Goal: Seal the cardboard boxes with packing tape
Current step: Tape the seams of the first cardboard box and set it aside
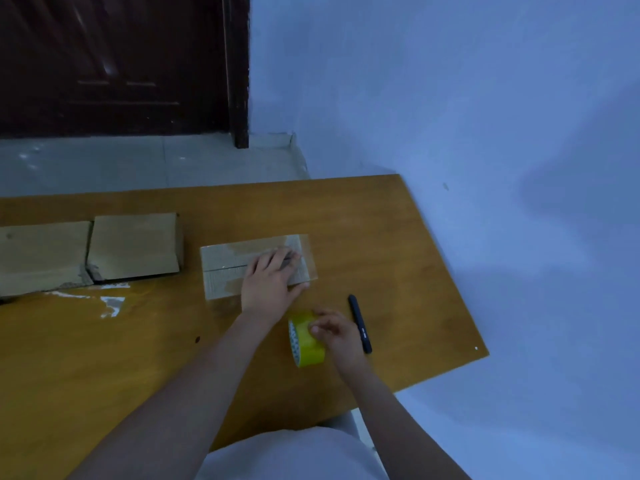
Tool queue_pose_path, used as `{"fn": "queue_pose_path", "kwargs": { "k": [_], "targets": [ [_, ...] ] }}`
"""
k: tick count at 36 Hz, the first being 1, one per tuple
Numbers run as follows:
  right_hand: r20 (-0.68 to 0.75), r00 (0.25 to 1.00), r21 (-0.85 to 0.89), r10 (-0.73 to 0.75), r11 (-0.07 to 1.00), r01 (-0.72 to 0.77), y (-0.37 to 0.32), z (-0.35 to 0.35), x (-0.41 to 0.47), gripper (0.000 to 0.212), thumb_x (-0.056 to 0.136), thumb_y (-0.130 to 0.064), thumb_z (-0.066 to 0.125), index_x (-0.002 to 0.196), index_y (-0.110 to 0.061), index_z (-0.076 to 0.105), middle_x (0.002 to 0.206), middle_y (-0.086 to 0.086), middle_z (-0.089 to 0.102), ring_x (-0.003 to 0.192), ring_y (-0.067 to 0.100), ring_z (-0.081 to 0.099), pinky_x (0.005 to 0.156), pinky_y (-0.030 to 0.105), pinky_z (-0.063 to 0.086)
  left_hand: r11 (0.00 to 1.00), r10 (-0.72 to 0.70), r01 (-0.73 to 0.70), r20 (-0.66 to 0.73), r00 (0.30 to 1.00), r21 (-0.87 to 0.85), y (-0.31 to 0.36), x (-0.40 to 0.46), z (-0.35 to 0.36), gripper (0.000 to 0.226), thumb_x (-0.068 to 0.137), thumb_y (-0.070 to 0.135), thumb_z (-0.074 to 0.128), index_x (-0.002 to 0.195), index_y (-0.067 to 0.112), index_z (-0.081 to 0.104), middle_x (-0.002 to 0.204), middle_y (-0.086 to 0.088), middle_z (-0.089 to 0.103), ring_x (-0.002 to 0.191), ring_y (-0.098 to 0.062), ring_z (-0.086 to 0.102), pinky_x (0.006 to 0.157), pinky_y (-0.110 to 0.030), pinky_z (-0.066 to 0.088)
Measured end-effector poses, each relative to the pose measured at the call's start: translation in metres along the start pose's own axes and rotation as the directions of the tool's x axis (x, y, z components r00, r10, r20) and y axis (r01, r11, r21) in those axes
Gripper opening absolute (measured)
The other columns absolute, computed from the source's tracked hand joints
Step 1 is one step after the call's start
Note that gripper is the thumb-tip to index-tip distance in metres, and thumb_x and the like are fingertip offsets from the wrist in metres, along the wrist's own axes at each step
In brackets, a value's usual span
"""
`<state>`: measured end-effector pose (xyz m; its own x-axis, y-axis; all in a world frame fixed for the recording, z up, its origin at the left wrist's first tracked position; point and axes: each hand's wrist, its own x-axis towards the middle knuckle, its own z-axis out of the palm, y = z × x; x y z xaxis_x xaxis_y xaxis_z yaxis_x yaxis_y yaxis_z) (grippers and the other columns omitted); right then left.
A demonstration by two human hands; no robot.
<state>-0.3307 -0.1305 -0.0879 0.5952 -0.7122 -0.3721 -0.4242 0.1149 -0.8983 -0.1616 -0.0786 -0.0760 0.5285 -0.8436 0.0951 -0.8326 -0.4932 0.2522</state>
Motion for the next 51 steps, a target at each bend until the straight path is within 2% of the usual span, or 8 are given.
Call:
{"fn": "queue_pose_path", "kwargs": {
  "k": [4, 9, 14, 19, 28, 34, 44, 51],
  "targets": [
    [-0.104, 0.994, 0.044, 0.016, 0.999, -0.011, 0.005, -0.025, -0.004, 0.018, 0.080, 0.001, 0.068, 0.070, -0.014, 0.068, 0.112, 0.001, 0.065, 0.099, 0.009, 0.061, 0.084, 0.023, 0.048, 0.994, 0.089, -0.083, -0.095, 0.991, 0.070, -0.003, -0.003, 0.005, 0.066, 0.066, 0.052, 0.080, 0.120, 0.016, 0.066, 0.115, -0.001, 0.063, 0.111, -0.023, 0.052, 0.094, -0.038, 0.031],
    [-0.172, 0.983, 0.128, 0.058, 0.991, -0.036, 0.011, -0.040, -0.004, 0.027, 0.079, 0.000, 0.070, 0.063, -0.022, 0.072, 0.111, 0.000, 0.066, 0.105, 0.019, 0.061, 0.092, 0.041, 0.047, 0.984, 0.177, -0.177, -0.152, 0.972, 0.014, -0.011, -0.007, 0.005, 0.070, 0.061, 0.044, 0.084, 0.121, 0.014, 0.063, 0.115, -0.002, 0.064, 0.112, -0.020, 0.047, 0.097, -0.036, 0.028],
    [-0.233, 0.966, 0.223, 0.115, 0.973, -0.062, 0.014, -0.041, -0.003, 0.016, 0.079, 0.001, 0.070, 0.070, -0.012, 0.069, 0.115, 0.004, 0.065, 0.108, 0.027, 0.060, 0.091, 0.046, 0.048, 0.952, 0.284, -0.297, -0.150, 0.947, -0.069, -0.029, -0.019, -0.001, 0.059, 0.081, 0.061, 0.047, 0.118, 0.018, 0.062, 0.119, 0.002, 0.063, 0.113, -0.016, 0.048, 0.099, -0.034, 0.027],
    [-0.186, 0.981, 0.188, 0.055, 0.982, -0.019, 0.007, -0.033, -0.001, 0.021, 0.079, 0.000, 0.070, 0.066, -0.016, 0.068, 0.112, 0.004, 0.064, 0.105, 0.022, 0.060, 0.091, 0.043, 0.046, 0.981, 0.115, -0.120, -0.038, 0.993, -0.150, -0.010, -0.015, -0.017, 0.070, 0.088, 0.066, 0.023, 0.119, 0.015, 0.061, 0.118, 0.001, 0.062, 0.112, -0.023, 0.053, 0.094, -0.040, 0.040],
    [-0.140, 0.988, 0.168, 0.063, 0.985, -0.039, 0.003, -0.029, 0.005, 0.026, 0.081, 0.000, 0.068, 0.064, -0.020, 0.066, 0.109, -0.006, 0.064, 0.099, 0.017, 0.060, 0.085, 0.036, 0.046, 0.985, -0.171, 0.163, 0.197, 0.965, 0.057, 0.033, 0.021, -0.021, 0.052, 0.081, 0.047, 0.055, 0.121, 0.018, 0.038, 0.121, -0.002, 0.042, 0.117, -0.025, 0.035, 0.093, -0.042, 0.029],
    [-0.123, 0.990, 0.169, 0.062, 0.985, -0.041, 0.011, -0.034, 0.005, 0.021, 0.082, 0.002, 0.067, 0.068, -0.015, 0.065, 0.108, -0.007, 0.063, 0.101, 0.017, 0.060, 0.085, 0.035, 0.048, 0.982, -0.167, 0.142, 0.235, 0.958, 0.124, 0.030, 0.047, -0.024, 0.045, 0.087, 0.043, 0.050, 0.124, 0.019, 0.043, 0.118, 0.001, 0.055, 0.118, -0.023, 0.044, 0.094, -0.042, 0.031],
    [-0.094, 0.992, 0.175, 0.086, 0.982, -0.069, 0.009, -0.034, 0.008, 0.024, 0.082, 0.002, 0.065, 0.067, -0.016, 0.061, 0.111, -0.001, 0.060, 0.096, 0.013, 0.057, 0.082, 0.028, 0.045, 0.982, -0.173, 0.160, 0.135, 0.976, 0.103, 0.026, 0.045, -0.013, 0.023, 0.091, 0.034, 0.048, 0.093, 0.020, 0.066, 0.086, 0.005, 0.046, 0.104, -0.023, 0.048, 0.088, -0.040, 0.028],
    [-0.093, 0.991, 0.183, 0.093, 0.980, -0.075, 0.011, -0.032, 0.010, 0.026, 0.082, 0.002, 0.065, 0.066, -0.018, 0.061, 0.109, -0.002, 0.061, 0.099, 0.018, 0.058, 0.085, 0.032, 0.045, 0.997, -0.076, 0.068, 0.201, 0.977, 0.048, 0.021, 0.045, -0.009, 0.017, 0.093, 0.041, 0.052, 0.100, 0.038, 0.067, 0.105, 0.003, 0.039, 0.109, -0.019, 0.037, 0.093, -0.043, 0.024]
  ]
}}
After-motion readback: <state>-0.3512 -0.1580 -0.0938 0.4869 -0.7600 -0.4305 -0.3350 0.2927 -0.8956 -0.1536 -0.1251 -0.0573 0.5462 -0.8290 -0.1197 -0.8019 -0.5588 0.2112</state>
